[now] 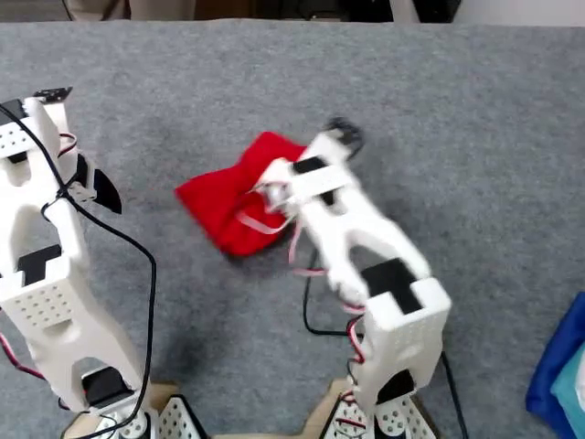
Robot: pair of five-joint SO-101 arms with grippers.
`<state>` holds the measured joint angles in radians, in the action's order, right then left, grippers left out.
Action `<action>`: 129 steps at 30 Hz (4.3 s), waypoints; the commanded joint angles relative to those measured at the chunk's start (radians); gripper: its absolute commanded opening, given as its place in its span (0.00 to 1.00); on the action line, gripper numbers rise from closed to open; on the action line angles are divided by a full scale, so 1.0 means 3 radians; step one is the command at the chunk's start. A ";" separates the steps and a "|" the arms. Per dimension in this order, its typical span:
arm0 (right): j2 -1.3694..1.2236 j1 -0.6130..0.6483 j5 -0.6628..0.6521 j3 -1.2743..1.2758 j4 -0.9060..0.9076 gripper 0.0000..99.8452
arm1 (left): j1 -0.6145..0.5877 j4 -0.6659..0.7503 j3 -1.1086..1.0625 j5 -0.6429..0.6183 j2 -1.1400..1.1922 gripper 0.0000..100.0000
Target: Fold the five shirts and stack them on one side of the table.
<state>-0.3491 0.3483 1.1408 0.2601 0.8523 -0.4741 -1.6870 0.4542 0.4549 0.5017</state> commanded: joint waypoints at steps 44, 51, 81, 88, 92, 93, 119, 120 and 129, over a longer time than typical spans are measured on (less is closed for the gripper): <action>0.1404 -0.4647 -0.2982 -0.3061 0.1125 0.01 | 0.0041 -0.0215 0.0128 0.0082 -0.0632 0.27; 0.1409 -0.5040 -0.3273 -0.3092 0.1672 0.01 | 0.0041 -0.0210 0.0128 0.0092 -0.0611 0.27; 0.1286 -0.5715 -0.3795 -0.2713 0.1984 0.01 | 0.0189 -0.0205 0.0128 0.0082 -0.0632 0.27; 0.1291 -0.5864 -0.3872 -0.2222 0.1678 0.01 | 0.0194 -0.0205 0.0128 0.0077 -0.0627 0.27; 0.1302 -0.5874 -0.3887 -0.2094 0.1524 0.01 | 0.0189 -0.0205 0.0128 0.0077 -0.0632 0.27; 0.1302 -0.5874 -0.3887 -0.2089 0.1488 0.01 | 0.0189 -0.0205 0.0128 0.0077 -0.0637 0.27; 0.1256 -0.5460 -0.3585 -0.2171 0.1417 0.01 | 0.0189 -0.0205 0.0133 0.0082 -0.0637 0.27; 0.1235 -0.5501 -0.3616 -0.2120 0.1417 0.01 | 0.0189 -0.0205 0.0153 0.0092 -0.0637 0.27; 0.0939 -0.5889 -0.4010 -0.1603 0.1043 0.01 | 0.0194 -0.0205 0.0302 0.0092 -0.0627 0.27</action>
<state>-0.0621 -1.3748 -0.0468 -0.2432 1.2160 -0.4266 -1.7392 0.4925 0.4856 0.3790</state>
